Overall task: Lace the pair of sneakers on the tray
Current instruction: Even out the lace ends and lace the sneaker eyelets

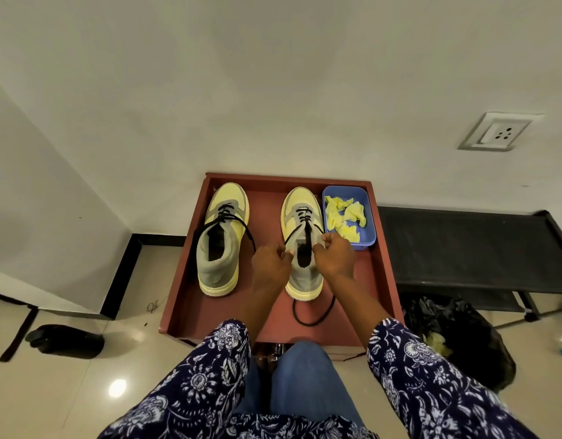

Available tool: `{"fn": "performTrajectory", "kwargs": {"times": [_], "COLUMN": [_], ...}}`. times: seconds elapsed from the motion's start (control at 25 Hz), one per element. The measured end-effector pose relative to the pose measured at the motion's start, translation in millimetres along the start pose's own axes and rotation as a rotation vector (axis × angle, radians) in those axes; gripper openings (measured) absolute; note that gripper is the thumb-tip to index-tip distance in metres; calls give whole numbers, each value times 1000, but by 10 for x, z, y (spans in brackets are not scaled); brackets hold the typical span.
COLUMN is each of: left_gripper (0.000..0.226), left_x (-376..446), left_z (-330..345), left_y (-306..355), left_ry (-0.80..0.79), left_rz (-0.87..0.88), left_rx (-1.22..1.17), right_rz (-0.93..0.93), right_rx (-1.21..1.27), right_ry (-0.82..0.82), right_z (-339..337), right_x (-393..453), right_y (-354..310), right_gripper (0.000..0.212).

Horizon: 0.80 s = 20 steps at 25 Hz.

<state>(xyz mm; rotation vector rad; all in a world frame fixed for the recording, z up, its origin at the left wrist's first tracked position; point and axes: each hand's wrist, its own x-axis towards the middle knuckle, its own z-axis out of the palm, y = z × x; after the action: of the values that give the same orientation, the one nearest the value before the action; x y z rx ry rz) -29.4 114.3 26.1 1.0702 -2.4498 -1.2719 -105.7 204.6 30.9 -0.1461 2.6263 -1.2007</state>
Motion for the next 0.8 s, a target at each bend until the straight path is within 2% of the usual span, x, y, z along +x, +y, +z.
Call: {"fn": "performTrajectory", "kwargs": {"times": [0.2, 0.28, 0.32, 0.36, 0.44, 0.64, 0.8], "left_gripper": [30, 22, 11, 11, 26, 20, 21], "left_x": [-53, -21, -8, 5, 52, 38, -32], "left_z": [123, 163, 165, 168, 175, 103, 14], "left_y": [-7, -13, 5, 8, -20, -36, -113], "left_ry": [-73, -70, -63, -58, -62, -39, -9], "left_rz": [-147, -261, -329, -397, -478, -534, -544], "left_rx": [-106, -240, -322, -392, -442, -461, -462], "right_rz": [62, 98, 101, 100, 95, 83, 66], "right_rx": [-83, -64, -59, -65, -82, -93, -105], "right_ry": [-105, -134, -138, -146, -157, -170, -179], "right_z": [68, 70, 72, 76, 81, 147, 201], "right_x": [-15, -36, -33, -22, -13, -76, -179], "right_y": [139, 164, 173, 177, 159, 127, 91], "right_gripper": [22, 36, 40, 40, 37, 11, 15]}}
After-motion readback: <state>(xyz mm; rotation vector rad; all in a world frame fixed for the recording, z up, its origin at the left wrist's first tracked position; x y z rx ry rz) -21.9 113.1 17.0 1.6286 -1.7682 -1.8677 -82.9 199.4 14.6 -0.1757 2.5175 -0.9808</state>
